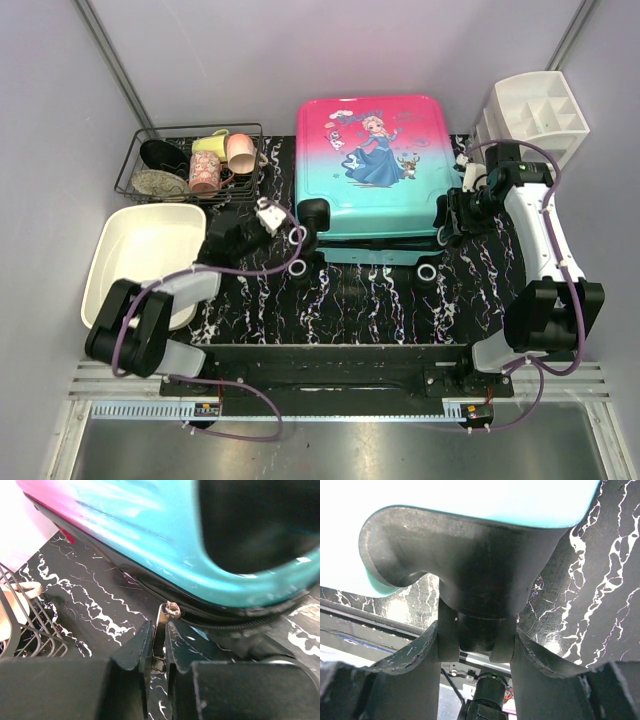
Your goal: Open, take out, and arrange the luggage
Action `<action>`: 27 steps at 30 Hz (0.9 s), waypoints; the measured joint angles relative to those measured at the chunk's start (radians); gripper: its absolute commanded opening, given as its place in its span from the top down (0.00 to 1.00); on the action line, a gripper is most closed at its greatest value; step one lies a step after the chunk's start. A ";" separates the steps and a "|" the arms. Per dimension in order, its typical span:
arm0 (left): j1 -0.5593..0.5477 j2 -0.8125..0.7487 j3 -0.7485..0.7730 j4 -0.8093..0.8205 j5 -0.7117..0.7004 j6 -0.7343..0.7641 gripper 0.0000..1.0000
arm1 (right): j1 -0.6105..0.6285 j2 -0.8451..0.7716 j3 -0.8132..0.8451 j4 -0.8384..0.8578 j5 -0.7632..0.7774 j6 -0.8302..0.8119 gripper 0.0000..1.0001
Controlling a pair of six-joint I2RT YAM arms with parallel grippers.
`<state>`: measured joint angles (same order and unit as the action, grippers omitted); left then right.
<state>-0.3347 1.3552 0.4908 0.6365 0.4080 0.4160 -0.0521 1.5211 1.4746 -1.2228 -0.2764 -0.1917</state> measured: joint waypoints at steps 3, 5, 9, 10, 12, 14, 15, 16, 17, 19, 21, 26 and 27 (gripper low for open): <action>0.040 0.094 0.093 -0.016 0.037 -0.018 1.00 | -0.002 -0.005 -0.008 0.007 -0.004 -0.025 1.00; 0.058 0.172 0.168 -0.019 0.052 -0.026 1.00 | -0.002 -0.008 -0.012 0.010 -0.005 -0.035 1.00; 0.077 0.274 0.276 -0.040 0.081 -0.050 1.00 | -0.002 -0.008 -0.013 0.012 -0.008 -0.044 1.00; 0.077 0.295 0.302 -0.048 0.089 -0.053 1.00 | -0.003 -0.008 -0.013 0.012 -0.012 -0.044 1.00; 0.081 0.333 0.355 -0.068 0.097 -0.066 1.00 | -0.005 -0.007 -0.012 0.014 -0.021 -0.044 1.00; 0.082 0.357 0.395 -0.092 0.100 -0.077 1.00 | -0.010 -0.004 -0.008 0.015 -0.034 -0.043 1.00; 0.083 0.363 0.409 -0.109 0.104 -0.079 0.97 | -0.013 -0.003 -0.008 0.014 -0.040 -0.042 1.00; 0.084 0.364 0.419 -0.128 0.106 -0.081 0.75 | -0.014 -0.002 -0.008 0.014 -0.051 -0.041 0.99; 0.084 0.364 0.435 -0.159 0.106 -0.084 0.56 | -0.014 0.000 -0.008 0.013 -0.064 -0.040 0.94; 0.085 0.365 0.489 -0.257 0.097 -0.088 0.35 | -0.023 0.006 -0.008 0.007 -0.097 -0.042 0.64; 0.098 0.369 0.556 -0.344 0.078 -0.085 0.16 | -0.031 0.016 -0.007 -0.003 -0.130 -0.047 0.42; 0.163 0.342 0.690 -0.531 0.080 -0.140 0.04 | -0.034 0.019 0.013 -0.034 -0.204 -0.086 0.09; 0.174 0.321 0.694 -0.569 0.082 -0.151 0.02 | -0.033 0.018 0.028 -0.047 -0.214 -0.097 0.08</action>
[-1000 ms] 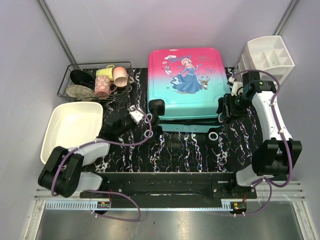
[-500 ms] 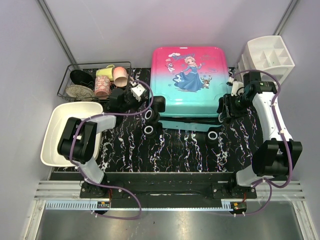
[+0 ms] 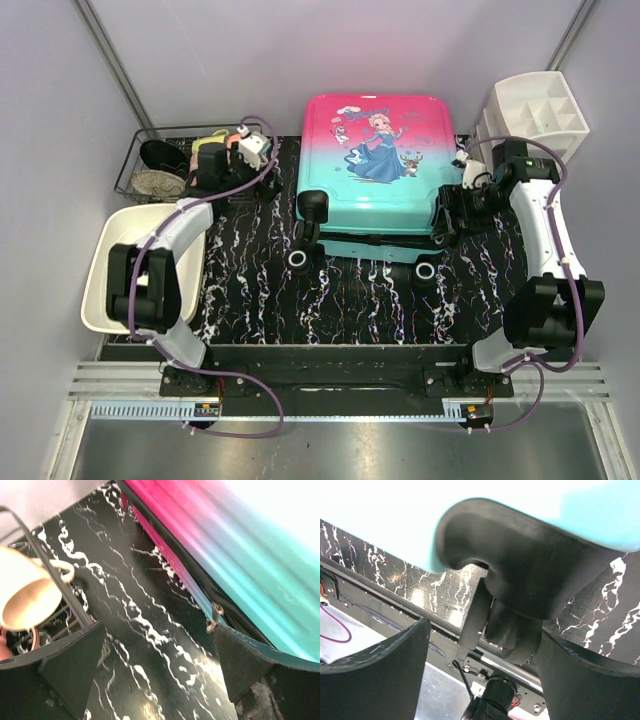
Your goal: Open, take out, and arrange the luggage
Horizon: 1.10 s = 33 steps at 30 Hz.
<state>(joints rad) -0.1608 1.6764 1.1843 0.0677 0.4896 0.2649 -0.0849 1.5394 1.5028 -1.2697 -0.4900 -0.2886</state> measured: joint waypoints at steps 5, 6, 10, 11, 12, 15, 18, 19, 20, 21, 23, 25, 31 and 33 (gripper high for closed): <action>0.033 -0.151 0.001 -0.213 0.012 -0.058 0.01 | -0.010 -0.013 0.086 -0.031 -0.005 -0.027 0.07; 0.033 -0.181 0.001 -0.243 0.015 -0.070 0.01 | -0.013 -0.014 0.098 -0.032 -0.002 -0.028 0.07; 0.025 -0.314 0.008 -0.369 0.036 -0.143 0.02 | -0.028 -0.005 0.159 -0.012 0.002 -0.024 0.08; 0.019 -0.335 0.011 -0.391 0.039 -0.154 0.02 | -0.030 0.004 0.171 -0.008 0.001 -0.020 0.08; 0.013 -0.354 0.016 -0.415 0.039 -0.163 0.02 | -0.032 0.018 0.183 -0.002 -0.001 -0.013 0.09; -0.036 -0.408 0.027 -0.499 0.037 -0.181 0.01 | -0.036 0.061 0.183 0.018 -0.025 0.013 0.24; -0.113 -0.442 0.027 -0.573 0.030 -0.191 0.01 | -0.042 0.083 0.133 0.056 -0.034 0.041 0.46; -0.132 -0.446 0.027 -0.588 0.029 -0.193 0.01 | -0.047 0.083 0.109 0.067 -0.035 0.049 0.50; -0.150 -0.447 0.027 -0.605 0.029 -0.196 0.01 | -0.051 0.083 0.088 0.077 -0.037 0.055 0.58; -0.159 -0.447 0.027 -0.614 0.028 -0.197 0.01 | -0.053 0.080 0.058 0.093 -0.040 0.061 0.62; -0.177 -0.446 0.027 -0.637 0.021 -0.198 0.01 | -0.056 0.058 0.013 0.123 -0.061 0.074 0.72; -0.195 -0.441 0.030 -0.661 0.005 -0.192 0.01 | -0.053 0.003 -0.050 0.167 -0.069 0.075 0.77; -0.269 -0.361 0.103 -0.725 -0.068 -0.150 0.01 | 0.038 -0.117 -0.190 0.209 -0.069 0.087 0.81; -0.270 -0.332 0.125 -0.731 -0.095 -0.150 0.02 | 0.097 -0.149 -0.222 0.220 -0.069 0.132 0.79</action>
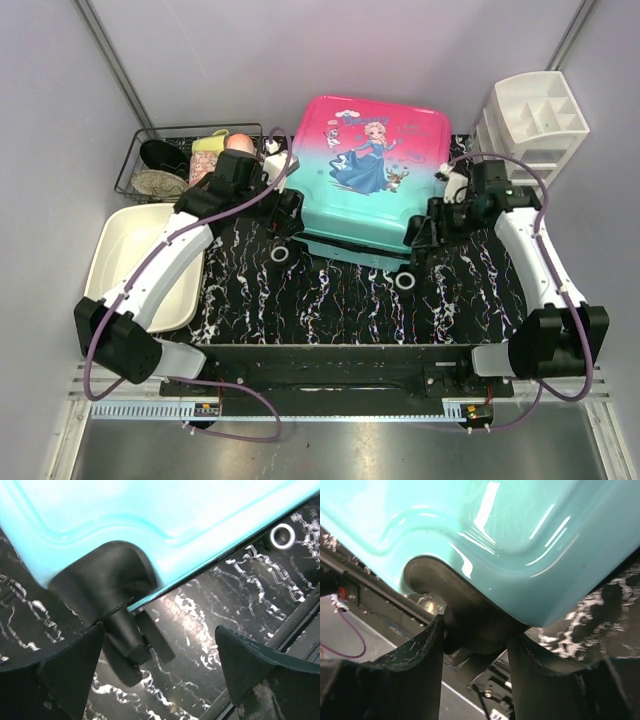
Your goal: Open, take out, and arrange the luggage
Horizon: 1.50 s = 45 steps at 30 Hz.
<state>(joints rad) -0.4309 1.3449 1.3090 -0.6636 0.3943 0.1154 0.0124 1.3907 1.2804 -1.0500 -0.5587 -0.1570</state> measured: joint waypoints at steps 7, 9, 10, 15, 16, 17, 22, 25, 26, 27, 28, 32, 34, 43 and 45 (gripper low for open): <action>0.006 0.105 0.078 -0.085 -0.218 0.020 0.19 | 0.226 -0.117 -0.103 0.081 0.024 0.234 0.64; 0.010 0.137 0.085 -0.088 -0.274 0.041 0.21 | 0.287 -0.137 -0.120 0.099 0.025 0.296 0.58; 0.013 0.154 0.085 -0.085 -0.304 0.057 0.22 | 0.315 -0.142 -0.124 0.102 0.018 0.311 0.53; 0.029 0.233 0.138 -0.051 -0.373 0.183 0.37 | 0.451 -0.139 -0.099 0.077 -0.062 0.205 0.04; 0.029 0.250 0.153 -0.047 -0.372 0.200 0.41 | 0.461 -0.136 -0.080 0.059 -0.061 0.181 0.01; 0.028 0.271 0.172 -0.035 -0.369 0.217 0.48 | 0.465 -0.130 -0.046 0.034 -0.056 0.143 0.00; 0.022 0.342 0.223 0.033 -0.335 0.288 0.63 | 0.257 -0.129 0.164 -0.023 -0.144 -0.027 0.00; 0.027 0.371 0.238 0.071 -0.299 0.346 0.68 | 0.014 -0.115 0.281 -0.040 -0.169 -0.094 0.00; 0.030 0.380 0.244 0.080 -0.286 0.365 0.69 | -0.043 -0.099 0.323 -0.047 -0.168 -0.107 0.00; 0.036 0.389 0.249 0.090 -0.268 0.387 0.71 | -0.074 -0.083 0.349 -0.046 -0.166 -0.113 0.00; 0.042 0.397 0.253 0.099 -0.249 0.413 0.72 | -0.111 -0.058 0.383 -0.048 -0.167 -0.114 0.00; 0.079 0.424 0.263 0.139 -0.148 0.534 0.67 | -0.238 0.100 0.502 -0.005 -0.169 -0.066 0.00; 0.100 0.438 0.271 0.146 -0.090 0.586 0.57 | -0.278 0.200 0.556 0.029 -0.167 -0.037 0.00; 0.148 0.477 0.335 0.134 0.074 0.631 0.09 | -0.306 0.551 0.802 0.118 -0.162 0.055 0.00; 0.152 0.473 0.347 0.134 0.083 0.607 0.08 | -0.306 0.592 0.841 0.122 -0.160 0.057 0.00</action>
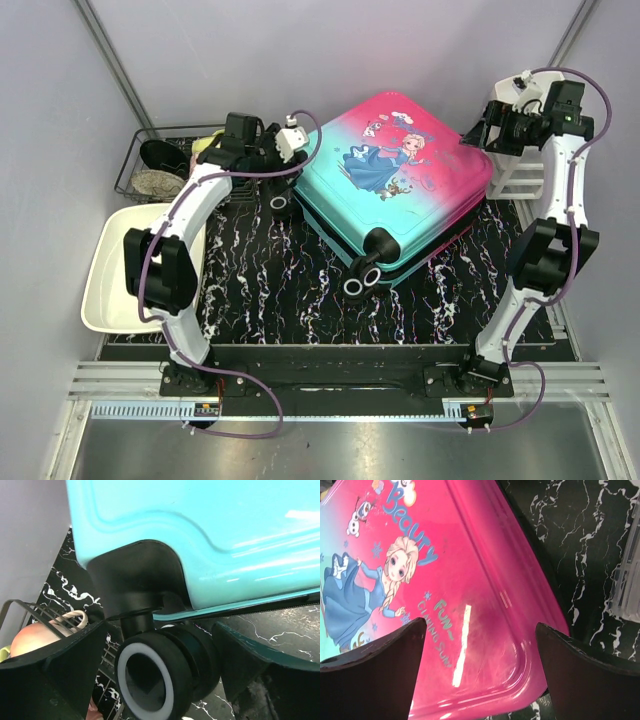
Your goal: Open, take out, and arrange the luggage
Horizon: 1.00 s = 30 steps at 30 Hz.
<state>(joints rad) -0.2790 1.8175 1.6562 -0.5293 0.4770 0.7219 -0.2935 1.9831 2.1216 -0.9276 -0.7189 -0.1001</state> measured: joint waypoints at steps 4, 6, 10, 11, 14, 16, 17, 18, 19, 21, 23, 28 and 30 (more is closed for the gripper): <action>0.013 -0.071 -0.049 0.008 0.007 -0.051 0.08 | 0.001 0.040 0.023 0.021 0.019 -0.010 0.00; 0.033 -0.144 -0.108 0.012 0.016 -0.094 0.08 | 0.001 0.051 0.023 0.026 0.032 -0.016 0.00; 0.086 -0.296 -0.209 0.021 0.056 -0.226 0.09 | 0.002 0.058 -0.006 0.037 0.043 -0.031 0.06; 0.097 -0.332 -0.240 0.034 0.067 -0.264 0.09 | 0.002 0.054 -0.034 0.044 0.034 -0.037 0.08; 0.101 -0.427 -0.349 0.067 0.125 -0.390 0.12 | -0.006 0.031 -0.153 0.108 -0.004 -0.055 0.11; 0.094 -0.466 -0.423 0.082 0.184 -0.469 0.12 | -0.021 -0.027 -0.253 0.180 -0.038 -0.064 0.11; 0.088 -0.473 -0.453 0.087 0.210 -0.501 0.13 | -0.023 -0.058 -0.299 0.206 -0.042 -0.071 0.11; 0.077 -0.475 -0.483 0.090 0.229 -0.532 0.13 | -0.026 -0.096 -0.349 0.232 -0.043 -0.077 0.11; 0.068 -0.473 -0.504 0.090 0.241 -0.554 0.13 | -0.029 -0.133 -0.398 0.248 -0.042 -0.082 0.12; 0.043 -0.457 -0.536 0.089 0.261 -0.592 0.14 | -0.034 -0.209 -0.489 0.253 -0.046 -0.092 0.12; 0.016 -0.429 -0.546 0.093 0.266 -0.618 0.14 | -0.035 -0.285 -0.575 0.246 -0.050 -0.104 0.12; -0.019 -0.278 -0.486 0.137 0.264 -0.643 0.16 | -0.035 -0.465 -0.736 0.169 -0.058 -0.113 0.09; -0.016 -0.200 -0.425 0.094 0.260 -0.629 0.17 | -0.035 -0.525 -0.785 0.158 -0.047 -0.113 0.09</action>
<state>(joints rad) -0.2947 1.6180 1.2312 -0.4351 0.7372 0.0929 -0.3286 1.4582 1.3369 -0.7692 -0.7654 -0.2127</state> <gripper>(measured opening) 0.847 0.901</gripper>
